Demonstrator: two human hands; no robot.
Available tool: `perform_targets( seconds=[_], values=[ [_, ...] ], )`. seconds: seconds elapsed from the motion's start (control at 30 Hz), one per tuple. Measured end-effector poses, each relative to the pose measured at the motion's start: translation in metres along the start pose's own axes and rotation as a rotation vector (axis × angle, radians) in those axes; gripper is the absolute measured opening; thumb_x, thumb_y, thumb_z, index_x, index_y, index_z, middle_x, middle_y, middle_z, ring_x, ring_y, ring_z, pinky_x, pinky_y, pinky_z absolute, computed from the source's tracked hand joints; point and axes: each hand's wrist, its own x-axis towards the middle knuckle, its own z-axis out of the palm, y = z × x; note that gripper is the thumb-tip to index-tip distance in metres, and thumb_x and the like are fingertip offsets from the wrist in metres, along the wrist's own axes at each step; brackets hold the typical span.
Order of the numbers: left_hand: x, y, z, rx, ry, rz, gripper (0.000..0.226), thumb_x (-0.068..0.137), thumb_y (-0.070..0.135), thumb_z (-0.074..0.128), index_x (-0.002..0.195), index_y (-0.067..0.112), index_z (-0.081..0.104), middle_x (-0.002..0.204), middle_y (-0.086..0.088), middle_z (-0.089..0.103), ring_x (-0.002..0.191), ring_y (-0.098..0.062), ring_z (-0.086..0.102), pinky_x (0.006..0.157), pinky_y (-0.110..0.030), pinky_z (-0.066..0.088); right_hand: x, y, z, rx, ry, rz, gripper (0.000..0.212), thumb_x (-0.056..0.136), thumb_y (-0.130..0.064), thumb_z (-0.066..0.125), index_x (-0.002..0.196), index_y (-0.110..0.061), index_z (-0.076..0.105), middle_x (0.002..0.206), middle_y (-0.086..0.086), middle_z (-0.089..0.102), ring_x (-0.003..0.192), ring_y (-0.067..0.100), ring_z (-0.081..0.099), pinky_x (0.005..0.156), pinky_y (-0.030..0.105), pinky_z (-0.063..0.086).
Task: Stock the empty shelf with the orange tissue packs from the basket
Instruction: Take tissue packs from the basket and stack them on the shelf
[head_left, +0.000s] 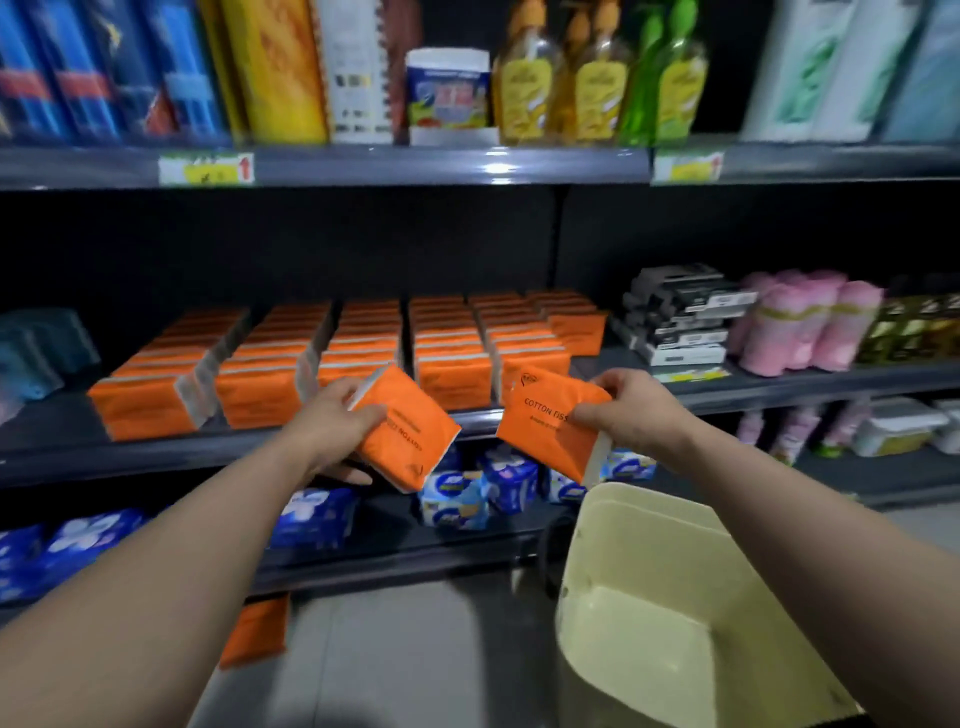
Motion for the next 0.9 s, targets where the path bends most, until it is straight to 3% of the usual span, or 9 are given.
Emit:
perform_targets(
  seconds=[0.13, 0.23, 0.33, 0.4, 0.53, 0.7, 0.77, 0.83, 0.9],
  values=[
    [0.008, 0.040, 0.034, -0.060, -0.003, 0.086, 0.044, 0.082, 0.019, 0.071, 0.119, 0.016, 0.048, 0.094, -0.011, 0.060, 0.069, -0.023, 0.065, 0.044, -0.038, 0.057, 0.010, 0.015, -0.042, -0.019, 0.101, -0.028, 0.019, 0.078, -0.026, 0.069, 0.091, -0.019, 0.059, 0.077, -0.001, 0.064, 0.063, 0.012, 0.060, 0.052, 0.025, 0.049],
    [0.025, 0.065, 0.055, -0.013, -0.047, 0.099, 0.055, 0.066, 0.011, 0.085, 0.110, 0.011, 0.051, 0.098, -0.014, 0.062, 0.070, -0.023, 0.066, 0.047, -0.032, 0.057, 0.029, 0.026, -0.063, -0.010, 0.145, -0.015, 0.023, 0.077, -0.025, 0.070, 0.094, -0.017, 0.058, 0.084, 0.004, 0.064, 0.073, 0.019, 0.063, 0.067, 0.038, 0.058],
    [0.054, 0.087, 0.077, 0.098, -0.067, 0.114, 0.031, 0.062, 0.004, 0.083, 0.082, 0.007, 0.061, 0.085, -0.016, 0.067, 0.075, -0.029, 0.067, 0.075, -0.042, 0.058, 0.050, 0.037, -0.079, 0.005, 0.165, 0.021, 0.026, 0.080, -0.023, 0.067, 0.101, -0.017, 0.053, 0.094, 0.009, 0.063, 0.084, 0.027, 0.065, 0.070, 0.048, 0.059],
    [0.075, 0.101, 0.096, 0.084, -0.043, 0.156, 0.019, 0.063, 0.002, 0.079, 0.068, 0.010, 0.062, 0.074, -0.012, 0.068, 0.073, -0.027, 0.067, 0.079, -0.042, 0.058, 0.067, 0.045, -0.089, 0.026, 0.197, 0.035, 0.025, 0.081, -0.023, 0.065, 0.102, -0.019, 0.051, 0.096, 0.009, 0.062, 0.085, 0.028, 0.065, 0.069, 0.049, 0.059],
    [0.118, 0.137, 0.140, 0.020, 0.005, 0.276, 0.019, 0.072, 0.014, 0.074, 0.089, 0.018, 0.066, 0.079, -0.002, 0.067, 0.059, -0.011, 0.060, 0.045, -0.018, 0.047, 0.103, 0.062, -0.105, -0.059, 0.307, -0.018, 0.029, 0.084, -0.025, 0.062, 0.109, -0.022, 0.049, 0.098, 0.002, 0.059, 0.081, 0.019, 0.060, 0.064, 0.034, 0.052],
    [0.171, 0.169, 0.195, 0.115, 0.002, 0.460, 0.033, 0.088, 0.032, 0.061, 0.119, 0.020, 0.056, 0.093, 0.002, 0.062, 0.074, -0.013, 0.060, 0.065, -0.024, 0.047, 0.148, 0.086, -0.121, -0.079, 0.388, -0.084, 0.039, 0.088, -0.021, 0.058, 0.120, -0.032, 0.038, 0.083, -0.004, 0.053, 0.071, 0.015, 0.057, 0.051, 0.027, 0.047],
    [0.190, 0.175, 0.215, 0.164, -0.051, 0.474, 0.042, 0.092, 0.038, 0.055, 0.129, 0.020, 0.047, 0.093, 0.002, 0.061, 0.069, -0.011, 0.060, 0.054, -0.023, 0.050, 0.163, 0.096, -0.126, -0.099, 0.415, -0.117, 0.034, 0.088, -0.020, 0.058, 0.115, -0.033, 0.041, 0.081, -0.010, 0.050, 0.069, 0.007, 0.053, 0.047, 0.022, 0.040],
    [0.206, 0.177, 0.232, 0.193, -0.101, 0.464, 0.046, 0.092, 0.041, 0.055, 0.132, 0.023, 0.041, 0.092, -0.002, 0.062, 0.062, -0.016, 0.062, 0.041, -0.024, 0.049, 0.177, 0.107, -0.130, -0.097, 0.422, -0.127, 0.030, 0.089, -0.020, 0.057, 0.112, -0.034, 0.043, 0.089, -0.007, 0.051, 0.071, 0.004, 0.051, 0.049, 0.021, 0.038],
    [0.223, 0.175, 0.246, 0.298, -0.100, 0.502, 0.058, 0.087, 0.040, 0.063, 0.136, 0.021, 0.039, 0.107, -0.005, 0.062, 0.076, -0.019, 0.063, 0.055, -0.025, 0.051, 0.189, 0.118, -0.133, -0.077, 0.416, -0.113, 0.029, 0.091, -0.021, 0.055, 0.113, -0.035, 0.044, 0.104, 0.000, 0.051, 0.076, 0.005, 0.051, 0.051, 0.021, 0.040]
  ],
)
